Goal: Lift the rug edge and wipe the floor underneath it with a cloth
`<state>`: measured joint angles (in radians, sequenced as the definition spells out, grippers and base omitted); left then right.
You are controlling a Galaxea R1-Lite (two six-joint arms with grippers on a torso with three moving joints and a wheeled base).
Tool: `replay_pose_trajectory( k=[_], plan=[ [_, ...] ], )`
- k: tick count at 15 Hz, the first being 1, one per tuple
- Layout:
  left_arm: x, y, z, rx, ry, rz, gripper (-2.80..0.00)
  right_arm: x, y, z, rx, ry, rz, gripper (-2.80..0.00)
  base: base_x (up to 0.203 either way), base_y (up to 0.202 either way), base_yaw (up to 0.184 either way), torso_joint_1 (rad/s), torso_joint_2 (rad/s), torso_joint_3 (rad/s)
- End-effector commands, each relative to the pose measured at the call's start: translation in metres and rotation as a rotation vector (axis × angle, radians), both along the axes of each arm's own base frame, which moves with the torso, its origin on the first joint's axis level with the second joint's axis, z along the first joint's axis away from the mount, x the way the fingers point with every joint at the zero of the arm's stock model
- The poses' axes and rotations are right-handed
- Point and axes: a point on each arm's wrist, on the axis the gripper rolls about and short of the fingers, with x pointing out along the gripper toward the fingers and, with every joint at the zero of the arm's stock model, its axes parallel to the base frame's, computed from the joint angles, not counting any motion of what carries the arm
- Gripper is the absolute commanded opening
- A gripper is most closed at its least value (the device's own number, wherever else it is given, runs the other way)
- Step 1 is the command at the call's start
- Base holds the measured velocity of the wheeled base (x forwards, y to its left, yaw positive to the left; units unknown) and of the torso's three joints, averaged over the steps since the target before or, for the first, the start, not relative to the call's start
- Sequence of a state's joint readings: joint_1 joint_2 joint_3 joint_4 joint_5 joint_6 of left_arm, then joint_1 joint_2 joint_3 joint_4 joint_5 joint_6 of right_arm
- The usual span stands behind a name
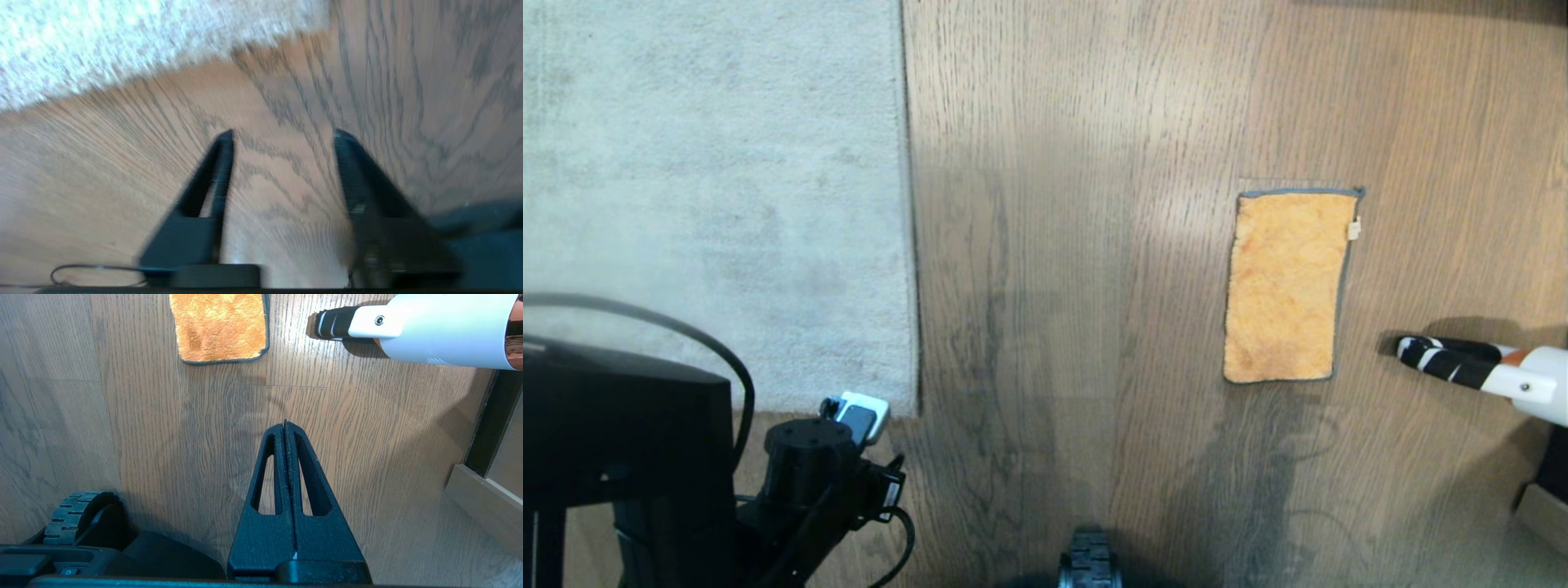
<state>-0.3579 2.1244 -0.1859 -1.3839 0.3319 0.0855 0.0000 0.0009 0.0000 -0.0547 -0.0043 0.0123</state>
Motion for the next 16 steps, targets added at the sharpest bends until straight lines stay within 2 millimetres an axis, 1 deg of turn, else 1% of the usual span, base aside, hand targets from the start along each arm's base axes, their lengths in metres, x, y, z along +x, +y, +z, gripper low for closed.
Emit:
replay_pose_trajectory(
  k=[1, 4, 8, 10, 16],
  plan=[
    [0.003, 0.001, -0.001, -0.003, -0.01, 0.01, 0.0, 0.0, 0.0, 0.0, 0.0, 0.0, 0.0, -2.8, 0.0, 0.0, 0.0, 0.0, 0.0, 0.0],
    [0.007, 0.005, 0.0, 0.018, -0.019, 0.002, 0.0, 0.0, 0.0, 0.0, 0.0, 0.0, 0.0, -2.8, 0.0, 0.0, 0.0, 0.0, 0.0, 0.0],
    [0.022, 0.007, 0.003, 0.059, -0.058, -0.02, 0.0, 0.0, 0.0, 0.0, 0.0, 0.0, 0.0, -2.8, 0.0, 0.0, 0.0, 0.0, 0.0, 0.0],
    [0.029, 0.011, 0.005, 0.071, -0.075, -0.049, 0.0, 0.0, 0.0, 0.0, 0.0, 0.002, 0.0, -2.8, 0.0, 0.0, 0.0, 0.0, 0.0, 0.0],
    [0.038, 0.01, 0.007, 0.084, -0.1, -0.061, 0.0, 0.0, 0.0, 0.0, 0.0, 0.0, 0.0, -2.8, 0.0, 0.0, 0.0, 0.0, 0.0, 0.0]
  ],
)
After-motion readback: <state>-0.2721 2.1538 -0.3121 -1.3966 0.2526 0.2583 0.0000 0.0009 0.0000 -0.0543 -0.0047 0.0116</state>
